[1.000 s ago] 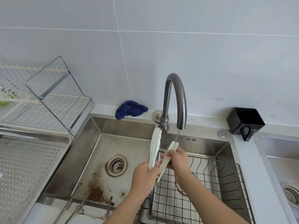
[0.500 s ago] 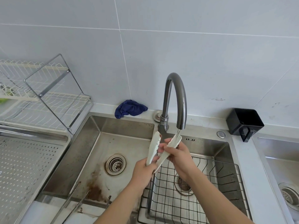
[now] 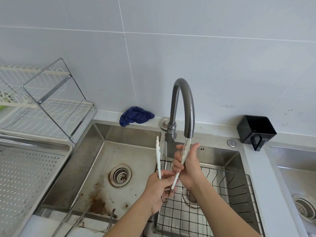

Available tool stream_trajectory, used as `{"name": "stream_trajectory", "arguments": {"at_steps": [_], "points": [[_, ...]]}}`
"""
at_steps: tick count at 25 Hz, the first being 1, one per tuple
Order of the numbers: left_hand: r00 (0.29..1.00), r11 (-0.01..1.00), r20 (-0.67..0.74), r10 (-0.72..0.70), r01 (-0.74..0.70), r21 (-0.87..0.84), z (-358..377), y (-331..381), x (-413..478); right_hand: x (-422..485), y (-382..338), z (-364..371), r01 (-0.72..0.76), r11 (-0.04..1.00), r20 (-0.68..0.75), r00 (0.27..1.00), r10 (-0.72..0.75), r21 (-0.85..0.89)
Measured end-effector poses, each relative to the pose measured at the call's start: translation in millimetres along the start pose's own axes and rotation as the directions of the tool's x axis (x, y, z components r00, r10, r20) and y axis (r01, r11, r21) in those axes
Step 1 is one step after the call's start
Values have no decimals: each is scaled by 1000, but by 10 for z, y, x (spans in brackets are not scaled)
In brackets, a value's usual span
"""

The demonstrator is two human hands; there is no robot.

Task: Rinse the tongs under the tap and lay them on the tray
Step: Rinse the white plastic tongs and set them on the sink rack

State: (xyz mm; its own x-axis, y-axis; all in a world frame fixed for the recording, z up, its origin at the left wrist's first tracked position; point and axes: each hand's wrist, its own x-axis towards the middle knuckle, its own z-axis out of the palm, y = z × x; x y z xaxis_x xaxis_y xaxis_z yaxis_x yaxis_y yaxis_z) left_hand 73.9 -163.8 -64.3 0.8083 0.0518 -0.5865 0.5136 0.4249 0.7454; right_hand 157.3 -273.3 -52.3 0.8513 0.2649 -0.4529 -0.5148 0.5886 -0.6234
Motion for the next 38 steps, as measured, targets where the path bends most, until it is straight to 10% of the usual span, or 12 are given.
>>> {"name": "stream_trajectory", "arguments": {"at_steps": [13,17,21,27,31,38], "points": [[999,996,-47,7,-11,-88,-132,30,-18,2,-105,301,66,998,8,998,-66,-5],[1000,997,10,15,-14,-73,32,24,-37,43,-176,341,118,864,-133,969,-208,-490],[999,989,45,-24,30,-142,112,66,-63,29,-248,323,52,938,-137,985,-104,-344],[997,994,-32,-74,72,-80,25,120,-38,-193,279,164,252,522,91,945,-314,-815],[990,987,3,-141,141,-71,-53,-11,-120,43,-53,182,160,804,-166,938,-305,-572],[997,997,-33,-69,70,22,-152,-77,-161,31,-59,92,67,860,-216,955,-201,-505]]}}
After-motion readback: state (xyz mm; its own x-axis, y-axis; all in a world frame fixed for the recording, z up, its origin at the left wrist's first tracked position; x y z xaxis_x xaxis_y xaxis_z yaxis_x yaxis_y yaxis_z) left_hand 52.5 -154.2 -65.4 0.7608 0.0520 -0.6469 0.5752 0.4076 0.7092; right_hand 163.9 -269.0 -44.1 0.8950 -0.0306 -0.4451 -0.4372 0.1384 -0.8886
